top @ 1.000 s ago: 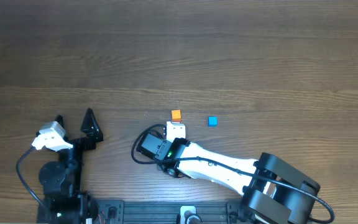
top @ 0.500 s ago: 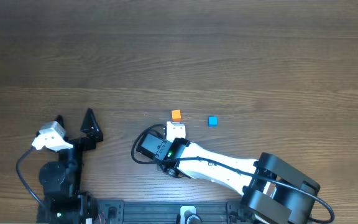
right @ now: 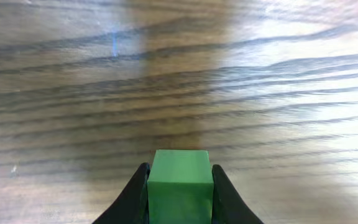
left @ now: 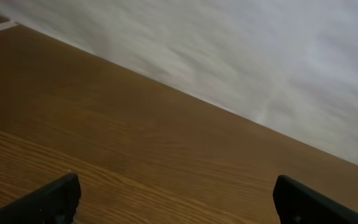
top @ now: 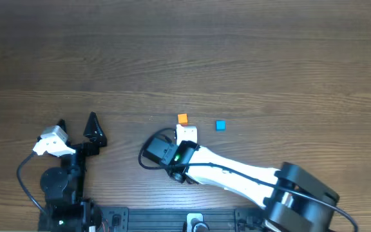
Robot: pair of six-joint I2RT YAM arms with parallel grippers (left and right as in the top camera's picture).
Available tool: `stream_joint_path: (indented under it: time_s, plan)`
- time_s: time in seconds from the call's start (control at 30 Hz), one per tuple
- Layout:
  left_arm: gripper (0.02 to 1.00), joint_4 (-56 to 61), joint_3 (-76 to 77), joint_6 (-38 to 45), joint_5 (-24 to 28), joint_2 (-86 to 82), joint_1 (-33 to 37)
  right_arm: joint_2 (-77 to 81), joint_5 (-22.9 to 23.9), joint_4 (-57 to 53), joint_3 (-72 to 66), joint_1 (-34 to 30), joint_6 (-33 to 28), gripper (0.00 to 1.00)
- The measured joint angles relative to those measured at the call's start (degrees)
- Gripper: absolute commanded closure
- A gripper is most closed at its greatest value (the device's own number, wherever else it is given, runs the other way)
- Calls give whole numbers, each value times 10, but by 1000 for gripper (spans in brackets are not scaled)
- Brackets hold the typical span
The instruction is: Stack Cubes
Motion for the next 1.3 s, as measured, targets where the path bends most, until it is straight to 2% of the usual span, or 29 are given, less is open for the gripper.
stream_joint_path:
  time_s: [0.17,0.43,0.9,1.3]
  plan:
    - [18,0,0,0,0,0,0,-33,20,-85,107,-25,-41,991]
    - [18,0,0,0,0,0,0,-38,26,-126,226,-72,-108,991]
    - [18,0,0,0,0,0,0,-22,-5,-105,235,-147,-183,989]
    - [18,0,0,0,0,0,0,75,-33,-56,235,-151,-195,989]
